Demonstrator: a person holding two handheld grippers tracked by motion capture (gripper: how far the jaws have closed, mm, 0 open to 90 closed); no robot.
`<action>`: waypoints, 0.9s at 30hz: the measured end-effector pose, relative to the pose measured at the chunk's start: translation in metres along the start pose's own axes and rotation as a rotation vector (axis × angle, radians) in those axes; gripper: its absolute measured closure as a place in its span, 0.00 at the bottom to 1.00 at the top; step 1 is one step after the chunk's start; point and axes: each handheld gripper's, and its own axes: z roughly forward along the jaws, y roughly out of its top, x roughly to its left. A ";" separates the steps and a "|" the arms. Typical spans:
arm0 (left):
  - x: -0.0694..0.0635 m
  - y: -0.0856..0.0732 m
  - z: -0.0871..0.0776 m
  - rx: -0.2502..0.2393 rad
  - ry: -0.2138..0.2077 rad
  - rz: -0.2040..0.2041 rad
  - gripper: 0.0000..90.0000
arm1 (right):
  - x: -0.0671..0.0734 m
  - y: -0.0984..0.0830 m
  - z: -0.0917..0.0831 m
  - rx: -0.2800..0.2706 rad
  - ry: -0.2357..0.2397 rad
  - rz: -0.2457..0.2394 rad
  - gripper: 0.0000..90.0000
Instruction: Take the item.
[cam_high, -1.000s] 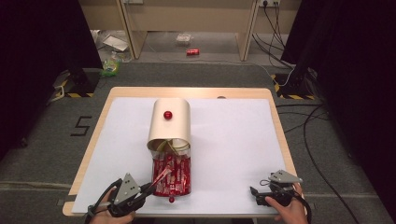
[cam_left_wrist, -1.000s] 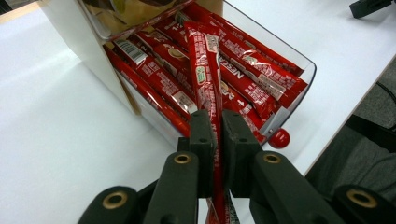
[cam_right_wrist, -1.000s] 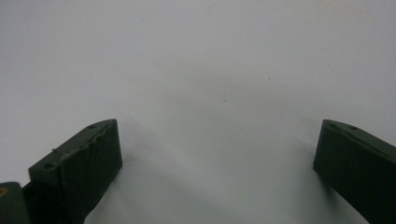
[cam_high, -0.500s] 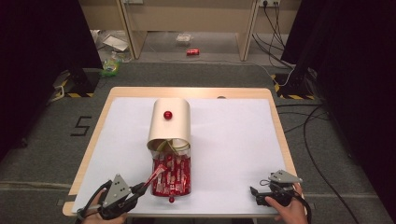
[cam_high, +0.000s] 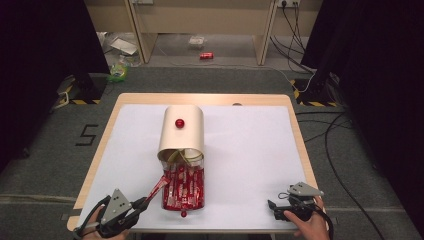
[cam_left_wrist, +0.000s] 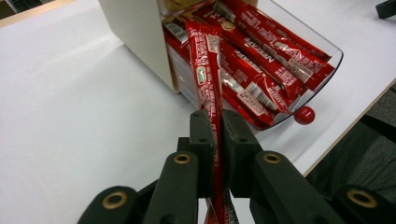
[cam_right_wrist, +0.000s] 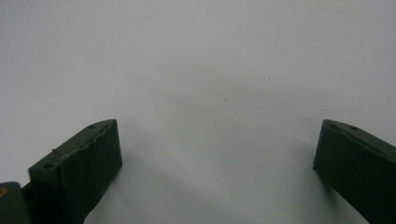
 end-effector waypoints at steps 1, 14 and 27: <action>0.003 -0.001 -0.001 0.000 0.011 -0.006 0.92 | 0.000 0.000 0.000 0.000 0.000 0.001 0.01; 0.020 -0.005 -0.001 -0.001 0.085 -0.043 0.92 | 0.000 0.000 0.000 -0.001 0.000 0.000 0.01; 0.036 -0.003 0.009 -0.001 0.127 -0.060 0.92 | 0.000 0.000 0.000 0.001 0.001 0.004 0.01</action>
